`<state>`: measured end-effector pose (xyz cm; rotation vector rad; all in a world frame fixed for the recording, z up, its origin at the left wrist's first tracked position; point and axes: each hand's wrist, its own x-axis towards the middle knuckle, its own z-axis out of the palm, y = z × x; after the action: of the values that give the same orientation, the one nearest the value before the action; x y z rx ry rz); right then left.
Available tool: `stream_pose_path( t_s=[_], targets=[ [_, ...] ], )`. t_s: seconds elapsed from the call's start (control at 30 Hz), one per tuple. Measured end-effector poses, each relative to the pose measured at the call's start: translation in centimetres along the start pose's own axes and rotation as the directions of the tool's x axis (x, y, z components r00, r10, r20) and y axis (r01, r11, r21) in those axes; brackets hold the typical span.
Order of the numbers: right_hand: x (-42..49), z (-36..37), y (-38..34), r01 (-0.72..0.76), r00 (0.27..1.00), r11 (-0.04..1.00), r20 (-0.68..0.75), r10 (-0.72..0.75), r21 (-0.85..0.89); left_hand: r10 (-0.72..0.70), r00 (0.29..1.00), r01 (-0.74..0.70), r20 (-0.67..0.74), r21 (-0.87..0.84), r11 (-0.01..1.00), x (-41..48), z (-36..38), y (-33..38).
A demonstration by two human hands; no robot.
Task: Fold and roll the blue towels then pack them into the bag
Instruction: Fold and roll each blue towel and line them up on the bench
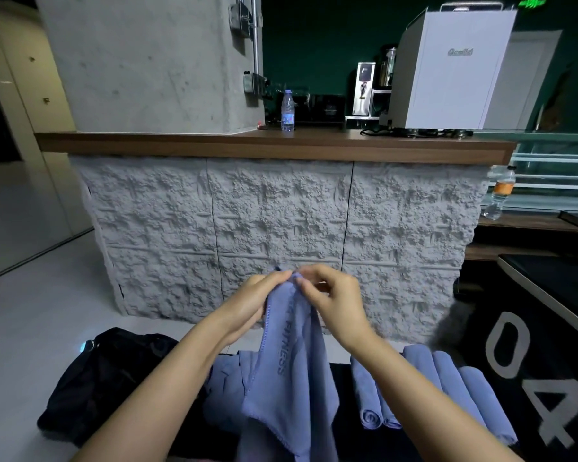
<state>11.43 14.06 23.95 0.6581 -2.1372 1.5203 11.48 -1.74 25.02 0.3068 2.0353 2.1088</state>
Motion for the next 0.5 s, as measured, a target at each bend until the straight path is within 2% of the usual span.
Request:
stream_pose_path(
  t_s=[0.07,0.13,0.23,0.3,0.4,0.5],
  targets=[
    [0.4,-0.3,-0.1,-0.112,0.99,0.979,-0.07,0.126,0.168,0.01,0.998,-0.009,0.055,-0.011,1.0,-0.3,-0.1,0.1],
    [0.9,-1.5,0.0,-0.159,0.974,0.92,-0.097,0.206,0.358,0.027,0.996,-0.029,0.084,0.02,0.999,-0.5,-0.3,0.2],
    [1.2,-3.4,-0.6,-0.279,0.947,0.745,0.045,0.319,0.606,0.023,0.999,-0.02,-0.031,0.105,0.994,-0.1,-0.9,0.2],
    [1.1,-4.3,-1.0,-0.317,0.942,0.726,0.109,0.319,0.61,0.087,0.982,-0.027,-0.17,0.327,0.945,0.4,-1.0,-0.1],
    [0.9,-5.2,-0.9,-0.301,0.952,0.755,0.134,0.276,0.582,0.241,0.935,-0.019,-0.261,0.641,0.767,1.1,-1.3,-0.9],
    [0.6,-5.8,-0.8,-0.292,0.956,0.808,0.153,0.249,0.512,0.299,0.907,0.013,-0.297,0.73,0.684,1.7,-2.2,-1.7]
  ],
)
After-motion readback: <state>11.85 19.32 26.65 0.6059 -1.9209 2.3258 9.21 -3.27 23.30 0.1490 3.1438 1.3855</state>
